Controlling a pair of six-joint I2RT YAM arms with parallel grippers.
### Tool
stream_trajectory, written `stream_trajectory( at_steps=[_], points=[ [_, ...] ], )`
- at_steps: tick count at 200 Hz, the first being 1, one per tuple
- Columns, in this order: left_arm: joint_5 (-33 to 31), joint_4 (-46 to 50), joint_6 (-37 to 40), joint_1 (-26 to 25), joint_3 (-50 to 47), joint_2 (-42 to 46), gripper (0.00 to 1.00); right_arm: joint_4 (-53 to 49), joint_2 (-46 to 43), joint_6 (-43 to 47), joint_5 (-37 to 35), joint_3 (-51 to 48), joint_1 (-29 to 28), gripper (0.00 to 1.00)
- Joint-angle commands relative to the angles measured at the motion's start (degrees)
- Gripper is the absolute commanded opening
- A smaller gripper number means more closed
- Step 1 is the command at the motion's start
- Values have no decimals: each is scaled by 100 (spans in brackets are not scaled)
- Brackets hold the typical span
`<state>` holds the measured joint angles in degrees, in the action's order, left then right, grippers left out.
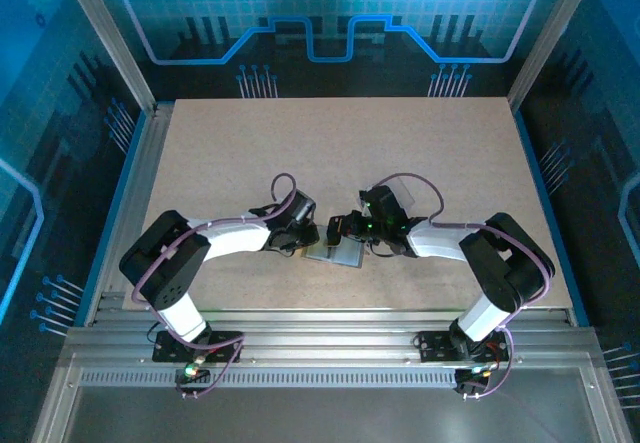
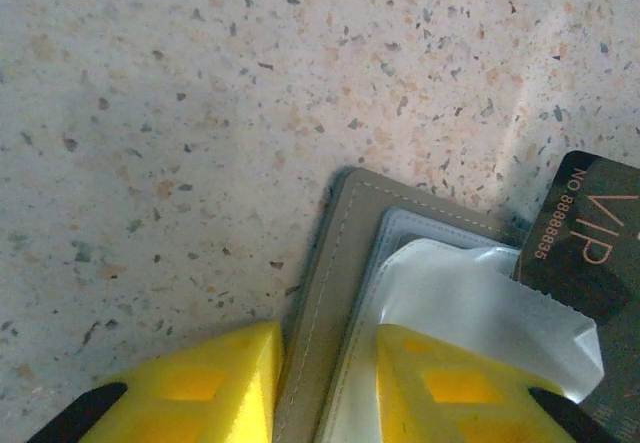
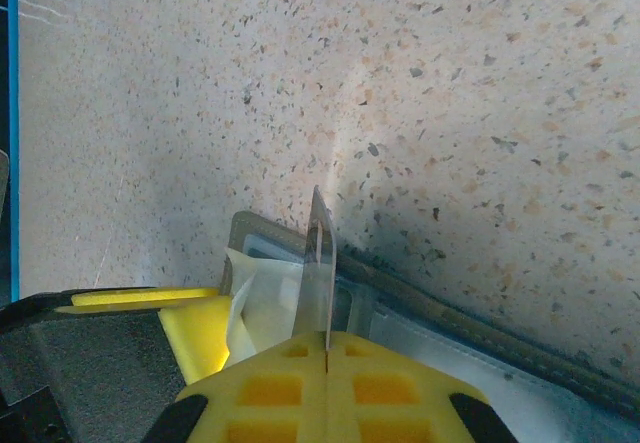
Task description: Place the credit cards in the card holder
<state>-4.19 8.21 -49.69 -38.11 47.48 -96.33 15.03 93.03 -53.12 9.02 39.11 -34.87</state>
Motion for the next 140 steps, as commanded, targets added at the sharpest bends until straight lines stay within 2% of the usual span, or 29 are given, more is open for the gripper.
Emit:
stream_trajectory(
  at_steps=[1,81,140],
  points=[
    [401,1348,-251,-218,-443,-290,31,-221,86,229,46,36,-115,0],
    [401,1399,-138,-223,-257,-417,36,-106,-188,402,196,-366,-270,0],
    [427,1315,-159,-228,-332,-347,41,-52,-25,416,399,-327,-283,0]
  ],
)
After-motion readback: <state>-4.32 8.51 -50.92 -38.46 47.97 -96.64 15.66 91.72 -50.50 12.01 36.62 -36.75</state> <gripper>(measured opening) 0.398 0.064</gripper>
